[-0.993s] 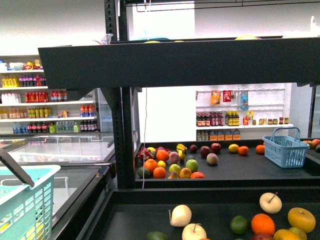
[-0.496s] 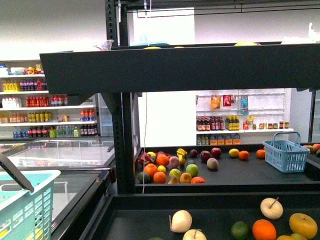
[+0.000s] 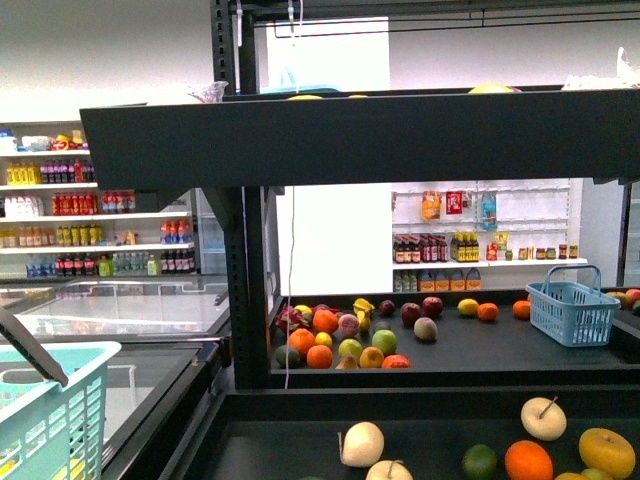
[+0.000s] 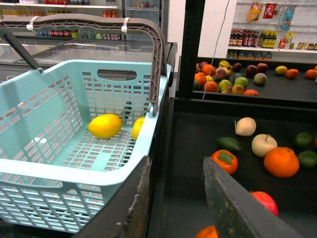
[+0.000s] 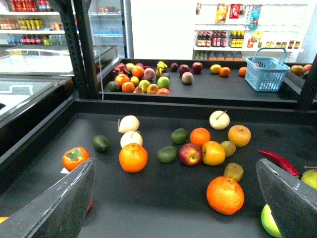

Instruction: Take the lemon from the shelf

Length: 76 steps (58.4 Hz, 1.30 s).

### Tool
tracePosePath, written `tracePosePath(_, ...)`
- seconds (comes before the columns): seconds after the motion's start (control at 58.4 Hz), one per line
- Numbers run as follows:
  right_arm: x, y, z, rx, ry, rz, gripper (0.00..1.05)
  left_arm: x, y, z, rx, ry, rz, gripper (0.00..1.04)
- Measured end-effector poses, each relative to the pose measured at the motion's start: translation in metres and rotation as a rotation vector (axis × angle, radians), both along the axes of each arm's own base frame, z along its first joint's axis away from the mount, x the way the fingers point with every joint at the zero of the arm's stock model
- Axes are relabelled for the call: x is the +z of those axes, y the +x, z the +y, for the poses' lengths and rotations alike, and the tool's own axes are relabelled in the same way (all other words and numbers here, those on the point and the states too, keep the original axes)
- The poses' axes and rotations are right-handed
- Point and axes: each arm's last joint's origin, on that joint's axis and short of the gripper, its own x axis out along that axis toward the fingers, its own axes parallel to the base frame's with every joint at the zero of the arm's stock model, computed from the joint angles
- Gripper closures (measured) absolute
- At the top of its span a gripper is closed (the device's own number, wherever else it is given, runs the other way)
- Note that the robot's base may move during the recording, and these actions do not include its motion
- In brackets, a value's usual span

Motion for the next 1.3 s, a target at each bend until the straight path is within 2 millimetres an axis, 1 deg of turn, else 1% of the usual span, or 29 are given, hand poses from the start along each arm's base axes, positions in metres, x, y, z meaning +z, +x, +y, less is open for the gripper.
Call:
tracePosePath(0.188, 0.0, 0.0, 0.0, 0.0, 0.0, 0.0, 0.07, 0.0, 0.0, 0.0, 0.0, 0.0, 0.0, 0.1)
tracePosePath(0.222, 0.0, 0.0, 0.0, 0.0, 0.0, 0.0, 0.07, 0.0, 0.0, 0.0, 0.0, 0.002, 0.0, 0.07)
tracePosePath(0.274, 0.0, 0.0, 0.0, 0.0, 0.0, 0.0, 0.07, 0.0, 0.0, 0.0, 0.0, 0.002, 0.0, 0.09)
tracePosePath(1.301, 0.0, 0.0, 0.0, 0.0, 0.0, 0.0, 0.07, 0.0, 0.0, 0.0, 0.0, 0.002, 0.0, 0.08)
